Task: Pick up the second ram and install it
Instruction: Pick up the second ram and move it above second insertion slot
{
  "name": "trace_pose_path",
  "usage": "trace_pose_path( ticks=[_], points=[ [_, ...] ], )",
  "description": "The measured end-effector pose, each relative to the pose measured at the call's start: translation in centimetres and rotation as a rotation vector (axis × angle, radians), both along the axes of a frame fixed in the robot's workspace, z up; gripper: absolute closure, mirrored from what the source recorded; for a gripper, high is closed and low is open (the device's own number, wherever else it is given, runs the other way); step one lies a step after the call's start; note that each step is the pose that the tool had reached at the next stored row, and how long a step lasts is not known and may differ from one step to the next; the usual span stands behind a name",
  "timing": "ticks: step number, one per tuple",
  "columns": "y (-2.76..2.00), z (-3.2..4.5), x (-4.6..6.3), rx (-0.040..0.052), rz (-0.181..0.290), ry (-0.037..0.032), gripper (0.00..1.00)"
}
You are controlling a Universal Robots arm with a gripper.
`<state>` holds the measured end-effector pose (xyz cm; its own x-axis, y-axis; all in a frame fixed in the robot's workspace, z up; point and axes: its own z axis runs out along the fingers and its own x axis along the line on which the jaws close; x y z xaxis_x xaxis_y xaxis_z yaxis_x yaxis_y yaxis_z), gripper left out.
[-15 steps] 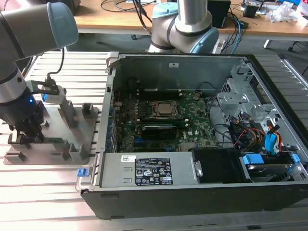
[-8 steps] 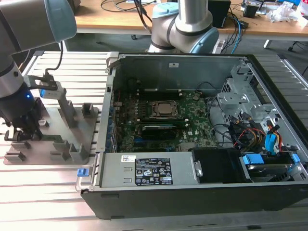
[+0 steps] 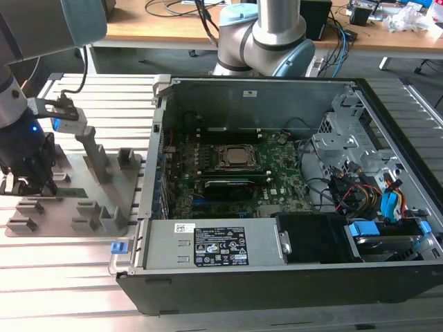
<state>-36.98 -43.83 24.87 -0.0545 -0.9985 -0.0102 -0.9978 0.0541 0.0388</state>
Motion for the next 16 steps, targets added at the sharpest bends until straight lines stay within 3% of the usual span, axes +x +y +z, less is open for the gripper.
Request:
trace_pose_path(
  ticks=[4,9,16],
  points=[
    [0.00,0.71,0.0,0.0000,0.000,0.0001,0.86],
    [0.00,2.37,0.0,0.0000,0.000,0.0000,0.86],
    [0.00,3.90,0.0,0.0000,0.000,0.0000,0.86]
  ],
)
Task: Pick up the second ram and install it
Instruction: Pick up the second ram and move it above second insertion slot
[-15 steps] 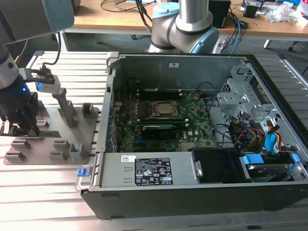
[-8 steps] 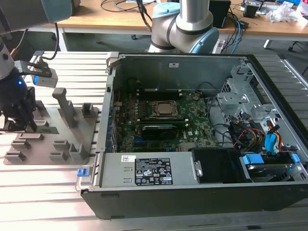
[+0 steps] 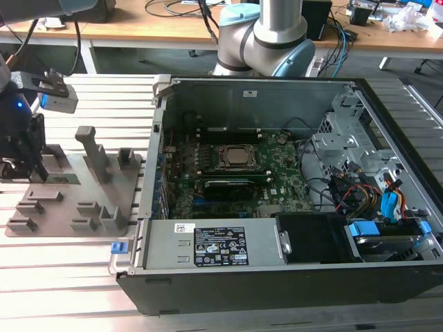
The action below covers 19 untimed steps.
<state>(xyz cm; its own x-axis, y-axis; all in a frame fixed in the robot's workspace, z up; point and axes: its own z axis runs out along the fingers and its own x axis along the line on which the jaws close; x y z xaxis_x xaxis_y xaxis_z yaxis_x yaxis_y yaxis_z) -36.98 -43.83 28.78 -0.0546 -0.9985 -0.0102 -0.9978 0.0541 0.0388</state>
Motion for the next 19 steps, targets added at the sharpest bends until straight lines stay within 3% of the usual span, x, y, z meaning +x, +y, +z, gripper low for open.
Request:
trace_pose_path(
  ticks=[10,13,19],
  points=[
    [0.00,3.14,0.0,0.0000,0.000,0.0000,0.86],
    [0.00,3.78,0.0,0.0001,0.000,0.0000,0.86],
    [0.00,6.05,0.0,0.0000,0.000,0.0000,0.86]
  ],
)
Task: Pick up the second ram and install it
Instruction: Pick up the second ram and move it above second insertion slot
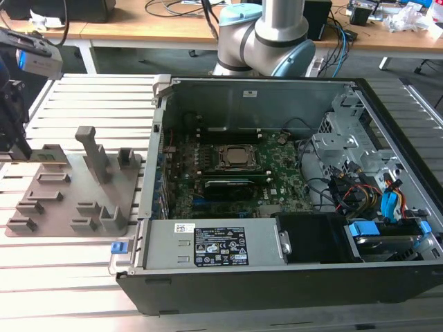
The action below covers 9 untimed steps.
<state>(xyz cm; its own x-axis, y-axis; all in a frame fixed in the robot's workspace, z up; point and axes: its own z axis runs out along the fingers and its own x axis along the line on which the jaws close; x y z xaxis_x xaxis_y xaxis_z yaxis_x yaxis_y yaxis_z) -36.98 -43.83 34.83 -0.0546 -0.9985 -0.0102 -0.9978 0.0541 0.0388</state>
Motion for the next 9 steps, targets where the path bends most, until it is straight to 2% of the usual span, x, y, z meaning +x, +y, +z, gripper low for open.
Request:
trace_pose_path(
  ticks=[5,6,9],
  points=[
    [0.00,1.34,0.0,0.0000,0.000,0.0000,0.86],
    [0.00,1.98,0.0,0.0000,0.000,0.0000,0.86],
    [0.00,3.06,0.0,0.0000,0.000,0.0000,0.86]
  ],
)
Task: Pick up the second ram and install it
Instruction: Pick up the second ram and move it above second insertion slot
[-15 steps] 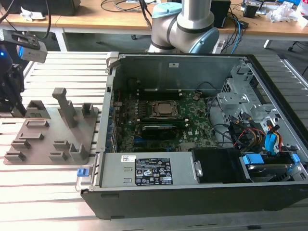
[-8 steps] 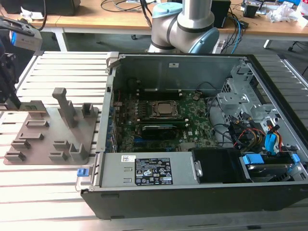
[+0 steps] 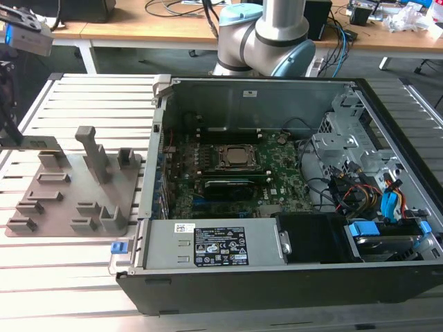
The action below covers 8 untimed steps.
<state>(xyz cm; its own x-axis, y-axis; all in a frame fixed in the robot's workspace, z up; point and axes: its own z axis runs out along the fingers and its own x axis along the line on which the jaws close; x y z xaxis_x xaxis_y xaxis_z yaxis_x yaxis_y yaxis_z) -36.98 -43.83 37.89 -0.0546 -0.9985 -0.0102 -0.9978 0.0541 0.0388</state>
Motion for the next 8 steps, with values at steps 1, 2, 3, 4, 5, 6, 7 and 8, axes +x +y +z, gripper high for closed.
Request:
trace_pose_path(
  ticks=[1,2,3,4,5,6,7,8],
  points=[
    [0.00,0.91,0.0,0.0000,0.000,0.0000,0.86],
    [0.00,1.41,0.0,-0.0001,0.000,0.0000,0.86],
    [0.00,2.24,0.0,0.0000,0.000,0.0000,0.86],
    [0.00,2.47,0.0,0.0000,0.000,-0.0001,0.86],
    [0.00,2.47,0.0,0.0001,0.000,-0.0002,0.86],
    [0.00,2.48,0.0,0.0001,0.000,-0.0001,0.86],
    [0.00,2.49,0.0,0.0000,0.000,0.0000,0.86],
    [0.00,2.49,0.0,0.0000,0.000,0.0000,0.86]
  ],
)
